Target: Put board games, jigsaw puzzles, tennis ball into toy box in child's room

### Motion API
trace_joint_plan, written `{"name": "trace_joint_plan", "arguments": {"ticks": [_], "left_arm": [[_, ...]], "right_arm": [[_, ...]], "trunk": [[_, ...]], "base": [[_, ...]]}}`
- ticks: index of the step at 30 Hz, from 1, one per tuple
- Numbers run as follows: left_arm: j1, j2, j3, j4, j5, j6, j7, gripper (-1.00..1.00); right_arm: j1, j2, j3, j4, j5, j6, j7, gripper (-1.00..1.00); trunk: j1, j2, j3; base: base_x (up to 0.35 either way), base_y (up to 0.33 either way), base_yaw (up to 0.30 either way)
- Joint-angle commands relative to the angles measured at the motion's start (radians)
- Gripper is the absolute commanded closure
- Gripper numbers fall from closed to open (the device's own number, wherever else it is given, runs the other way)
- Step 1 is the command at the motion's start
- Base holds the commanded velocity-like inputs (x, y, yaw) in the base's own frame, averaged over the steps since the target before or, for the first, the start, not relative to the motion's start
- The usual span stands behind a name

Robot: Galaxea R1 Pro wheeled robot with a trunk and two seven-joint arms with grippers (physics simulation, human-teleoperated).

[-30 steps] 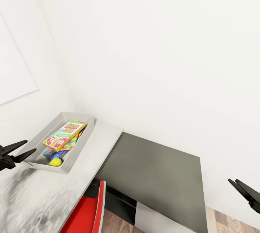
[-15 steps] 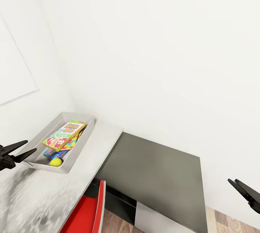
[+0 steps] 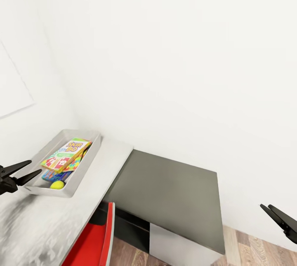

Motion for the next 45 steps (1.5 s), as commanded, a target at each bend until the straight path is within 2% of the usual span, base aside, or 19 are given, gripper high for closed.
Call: {"name": "trace_joint_plan", "arguments": {"ticks": [1,5,14,23,33,45], "left_arm": [[-0.001,0.0,0.0,0.0,-0.002,0.004,-0.004,-1.0],[-0.001,0.003,0.0,0.0,-0.002,0.004,-0.007,-1.0],[0.0,0.028,0.0,0.0,-0.002,0.006,-0.04,-1.0],[0.001,0.046,0.0,0.002,-0.001,0.008,-0.046,-1.0],[0.001,0.049,0.0,0.001,0.0,0.008,-0.048,-1.0],[0.006,0.049,0.0,0.001,-0.004,0.008,-0.096,-1.0]], "right_arm": [[0.0,0.0,0.0,-0.001,-0.005,0.007,-0.001,-1.0],[0.0,0.0,0.0,-0.001,-0.004,0.007,-0.001,-1.0],[0.0,0.0,0.0,-0.001,-0.003,0.007,-0.001,-1.0],[0.0,0.0,0.0,-0.001,-0.005,-0.013,0.001,-1.0],[0.0,0.001,0.002,-0.001,-0.005,-0.027,0.002,-1.0],[0.0,0.001,0.002,-0.001,-0.006,-0.028,0.004,-1.0]], "trunk": [[0.0,-0.002,-0.001],[0.0,-0.002,0.004],[0.0,-0.002,0.015],[0.0,-0.002,0.026],[0.0,-0.002,0.041],[0.0,-0.002,0.059]], "base": [[-0.094,0.0,-0.203],[-0.06,0.0,-0.206],[-0.012,0.0,-0.209],[-0.001,0.0,-0.197],[0.0,0.0,-0.119],[0.0,0.0,-0.09]]}}
